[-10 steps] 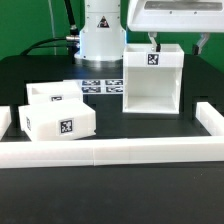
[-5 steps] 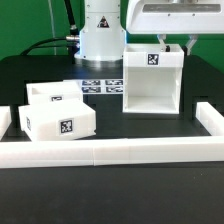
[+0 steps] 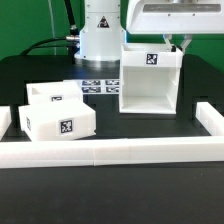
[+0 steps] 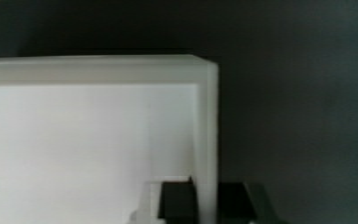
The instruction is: Assemble drawer
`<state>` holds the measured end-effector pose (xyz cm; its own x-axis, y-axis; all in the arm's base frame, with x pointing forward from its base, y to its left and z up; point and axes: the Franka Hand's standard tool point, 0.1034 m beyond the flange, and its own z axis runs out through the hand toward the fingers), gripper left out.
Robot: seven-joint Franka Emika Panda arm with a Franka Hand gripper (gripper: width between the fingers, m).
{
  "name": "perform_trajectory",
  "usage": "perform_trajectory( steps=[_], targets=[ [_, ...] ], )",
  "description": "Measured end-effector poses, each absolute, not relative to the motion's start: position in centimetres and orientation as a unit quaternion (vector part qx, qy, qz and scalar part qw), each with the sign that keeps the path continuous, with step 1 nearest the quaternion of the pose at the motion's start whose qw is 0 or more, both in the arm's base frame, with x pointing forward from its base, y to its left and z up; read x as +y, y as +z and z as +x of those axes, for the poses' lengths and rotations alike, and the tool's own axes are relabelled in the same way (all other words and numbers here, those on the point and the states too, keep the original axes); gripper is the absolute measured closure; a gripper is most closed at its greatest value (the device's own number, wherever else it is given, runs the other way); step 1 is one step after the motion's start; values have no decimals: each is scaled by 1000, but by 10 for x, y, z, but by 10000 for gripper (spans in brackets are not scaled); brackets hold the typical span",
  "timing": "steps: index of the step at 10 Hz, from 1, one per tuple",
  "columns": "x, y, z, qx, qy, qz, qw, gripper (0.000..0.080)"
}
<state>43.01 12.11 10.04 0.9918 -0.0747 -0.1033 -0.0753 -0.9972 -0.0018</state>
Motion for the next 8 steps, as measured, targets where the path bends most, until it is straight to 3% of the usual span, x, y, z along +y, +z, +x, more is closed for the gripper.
perform_trajectory(
  steps=[4,8],
  targets=[
    [121,100,432,36,51,-998,3,763],
    [115,100,484,35,35,-999,15,762]
  ],
)
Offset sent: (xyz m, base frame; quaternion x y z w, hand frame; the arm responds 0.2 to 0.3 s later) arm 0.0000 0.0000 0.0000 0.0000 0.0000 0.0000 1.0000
